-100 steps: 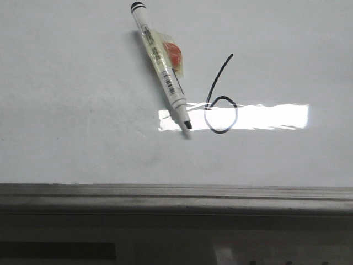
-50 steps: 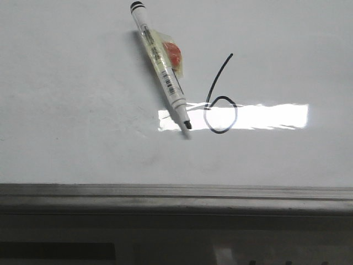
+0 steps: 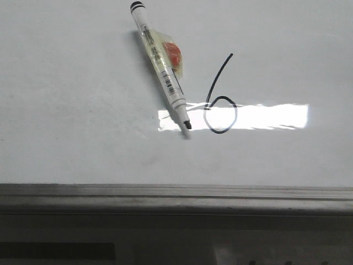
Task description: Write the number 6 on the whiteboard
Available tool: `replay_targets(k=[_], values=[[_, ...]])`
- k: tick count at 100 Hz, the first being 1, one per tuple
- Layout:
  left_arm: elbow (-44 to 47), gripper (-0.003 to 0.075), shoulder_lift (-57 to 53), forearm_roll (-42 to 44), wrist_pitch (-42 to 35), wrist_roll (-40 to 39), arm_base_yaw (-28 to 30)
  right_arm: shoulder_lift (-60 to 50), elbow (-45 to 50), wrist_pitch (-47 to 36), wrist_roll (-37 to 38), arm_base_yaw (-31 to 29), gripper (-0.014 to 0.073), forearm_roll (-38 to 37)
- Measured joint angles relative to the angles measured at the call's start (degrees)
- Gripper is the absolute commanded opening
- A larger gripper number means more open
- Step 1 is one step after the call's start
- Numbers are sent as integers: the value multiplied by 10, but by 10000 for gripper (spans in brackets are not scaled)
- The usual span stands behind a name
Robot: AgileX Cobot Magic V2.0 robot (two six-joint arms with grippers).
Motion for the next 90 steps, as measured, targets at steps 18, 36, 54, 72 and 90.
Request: replay_targets(k=[18, 36, 54, 72, 90], values=[[0, -20, 0, 0, 1, 0, 0, 0, 9, -7, 0, -3, -64, -27], [0, -20, 0, 0, 1, 0, 0, 0, 91, -137, 38, -88, -64, -77], [0, -20, 0, 0, 1, 0, 0, 0, 198, -308, 81, -256, -64, -24], [0, -20, 0, 0, 1, 0, 0, 0, 326, -428, 87, -414, -64, 25], [0, -20, 0, 0, 1, 0, 0, -2, 372, -423, 88, -506, -64, 32]])
